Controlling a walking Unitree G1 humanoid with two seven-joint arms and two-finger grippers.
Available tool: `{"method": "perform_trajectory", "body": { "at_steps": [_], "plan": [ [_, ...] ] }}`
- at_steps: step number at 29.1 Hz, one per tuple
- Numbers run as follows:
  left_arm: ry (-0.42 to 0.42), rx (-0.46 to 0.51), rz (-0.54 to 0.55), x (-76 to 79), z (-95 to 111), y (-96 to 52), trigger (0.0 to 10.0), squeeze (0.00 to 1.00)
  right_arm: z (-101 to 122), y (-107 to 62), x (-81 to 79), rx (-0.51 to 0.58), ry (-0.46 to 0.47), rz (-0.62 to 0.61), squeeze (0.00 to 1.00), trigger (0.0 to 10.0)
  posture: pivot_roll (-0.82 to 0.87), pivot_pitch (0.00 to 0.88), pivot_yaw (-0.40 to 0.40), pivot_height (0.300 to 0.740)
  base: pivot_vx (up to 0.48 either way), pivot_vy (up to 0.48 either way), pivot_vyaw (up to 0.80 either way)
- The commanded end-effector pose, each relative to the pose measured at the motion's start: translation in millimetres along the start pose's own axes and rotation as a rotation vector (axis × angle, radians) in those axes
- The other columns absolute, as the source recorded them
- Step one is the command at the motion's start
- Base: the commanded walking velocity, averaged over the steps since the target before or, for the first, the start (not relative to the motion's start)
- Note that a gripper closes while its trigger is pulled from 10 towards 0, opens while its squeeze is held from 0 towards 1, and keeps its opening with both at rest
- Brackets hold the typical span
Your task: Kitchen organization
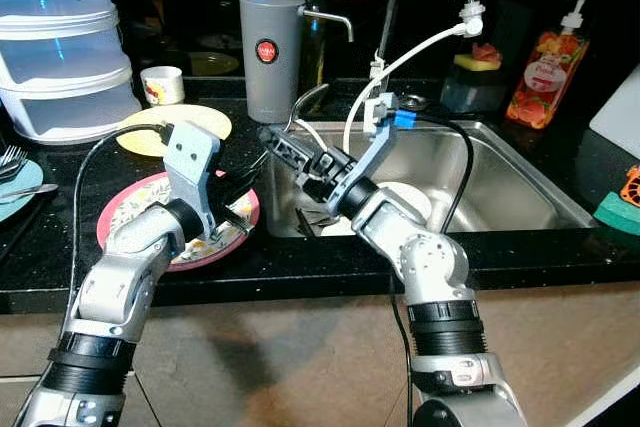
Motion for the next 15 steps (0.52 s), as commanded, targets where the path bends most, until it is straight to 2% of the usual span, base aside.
{"method": "perform_trajectory", "body": {
  "at_steps": [1, 5, 12, 13, 14, 15],
  "plan": [
    [-0.006, -0.002, -0.045, 8.4, -0.9, 1.5, 0.0, 0.00, -0.7, 0.2, -3.7, -0.005, 0.011, 0.015, 0.00, 10.0, 0.06, 0.000, -0.022, 0.740, 0.000, 0.000, 0.00],
    [-0.012, -0.019, -0.075, 14.0, -5.1, 2.8, 0.0, 0.00, -0.4, 1.2, -5.6, -0.002, 0.018, 0.022, 0.00, 10.0, 0.06, 0.000, -0.021, 0.740, 0.000, 0.000, 0.00],
    [-0.020, -0.026, -0.078, 14.0, -6.6, 2.2, 0.0, 0.00, 0.3, -0.4, -6.2, -0.003, 0.021, 0.022, 0.00, 10.0, 0.06, 0.000, -0.020, 0.740, 0.000, 0.000, 0.00],
    [-0.020, -0.028, -0.079, 14.0, -6.8, 2.0, 0.0, 0.00, -0.1, -0.8, -5.7, -0.003, 0.026, 0.017, 0.00, 3.1, 0.06, 0.000, -0.019, 0.740, 0.000, 0.000, 0.00],
    [-0.020, -0.030, -0.079, 13.7, -7.2, 1.7, 0.0, 0.00, -0.2, -1.3, -5.2, 0.000, 0.033, 0.015, 0.00, 0.0, 0.06, 0.000, -0.020, 0.740, 0.000, 0.000, 0.00],
    [-0.020, -0.030, -0.079, 13.7, -7.2, 1.7, 0.0, 0.00, -0.2, -1.3, -5.2, 0.000, 0.033, 0.015, 0.00, 0.0, 0.06, 0.000, -0.020, 0.740, 0.000, 0.000, 0.00]
  ]
}}
Point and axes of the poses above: a point about 5 cm out from each wrist's last joint towards the gripper, its own y axis pointing out of the wrist towards the gripper, its own z axis along the axis of the wrist's last joint, x = y × z, the point moved 2 cm from there along y, pointing out of the wrist towards the gripper, and after that the axes turned 13 degrees about -y, right-handed, at the moved point
